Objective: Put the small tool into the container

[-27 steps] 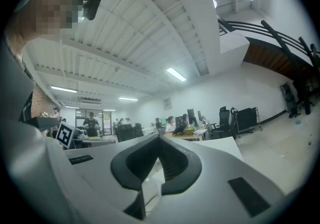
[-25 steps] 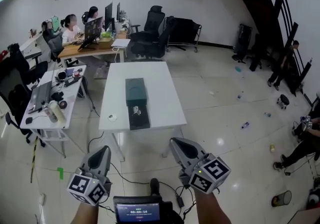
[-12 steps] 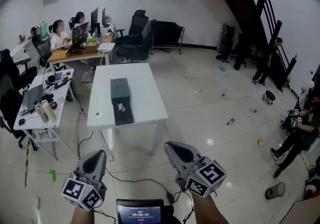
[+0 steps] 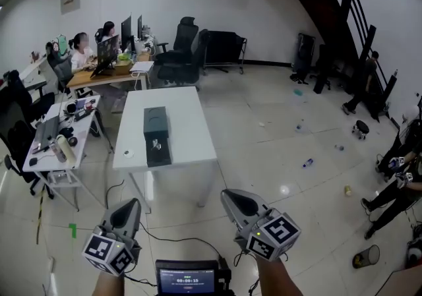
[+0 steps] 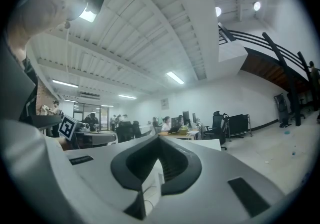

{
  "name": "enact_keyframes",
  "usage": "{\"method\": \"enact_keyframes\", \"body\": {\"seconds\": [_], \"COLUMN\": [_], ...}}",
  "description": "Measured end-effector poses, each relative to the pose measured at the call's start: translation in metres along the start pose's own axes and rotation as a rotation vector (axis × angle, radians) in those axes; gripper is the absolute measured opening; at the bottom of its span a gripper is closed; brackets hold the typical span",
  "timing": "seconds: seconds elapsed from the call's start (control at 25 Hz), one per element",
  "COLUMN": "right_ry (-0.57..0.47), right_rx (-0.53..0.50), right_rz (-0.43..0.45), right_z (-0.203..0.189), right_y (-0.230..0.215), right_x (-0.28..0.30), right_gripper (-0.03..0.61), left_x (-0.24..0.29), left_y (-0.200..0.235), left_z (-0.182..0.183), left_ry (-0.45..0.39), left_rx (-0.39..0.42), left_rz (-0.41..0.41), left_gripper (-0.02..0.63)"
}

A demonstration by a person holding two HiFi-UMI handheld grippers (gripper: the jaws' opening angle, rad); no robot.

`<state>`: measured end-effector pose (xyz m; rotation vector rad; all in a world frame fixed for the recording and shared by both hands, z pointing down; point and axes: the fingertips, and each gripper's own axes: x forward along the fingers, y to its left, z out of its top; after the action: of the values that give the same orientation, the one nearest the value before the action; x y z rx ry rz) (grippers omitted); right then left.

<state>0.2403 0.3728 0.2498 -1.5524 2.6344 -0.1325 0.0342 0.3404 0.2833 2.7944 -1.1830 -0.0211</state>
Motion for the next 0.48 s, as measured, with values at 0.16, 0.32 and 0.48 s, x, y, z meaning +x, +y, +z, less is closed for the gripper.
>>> {"method": "enact_keyframes", "body": {"seconds": [0.16, 0.32, 0.48], "right_ry": [0.002, 0.017, 0.010], "right_rx": [0.029, 0.028, 0.030], "right_rz": [0.013, 0.014, 0.018], "right_z": [-0.004, -0.011, -0.007], "right_y": [-0.003, -0.003, -0.001], "right_x": [0.000, 0.001, -0.001], "right_gripper": [0.006, 0.006, 0.006], "left_x": [0.006, 0.009, 0.010], "left_y": [-0.008, -0.010, -0.012], "left_z": [-0.003, -0.005, -0.003], "left_ry": [-0.004, -0.007, 0.009], "left_rx": [0.005, -0.004, -0.001], "left_rz": [0.012, 0.016, 0.030], "left_gripper": [0.023, 0.023, 0.023]}}
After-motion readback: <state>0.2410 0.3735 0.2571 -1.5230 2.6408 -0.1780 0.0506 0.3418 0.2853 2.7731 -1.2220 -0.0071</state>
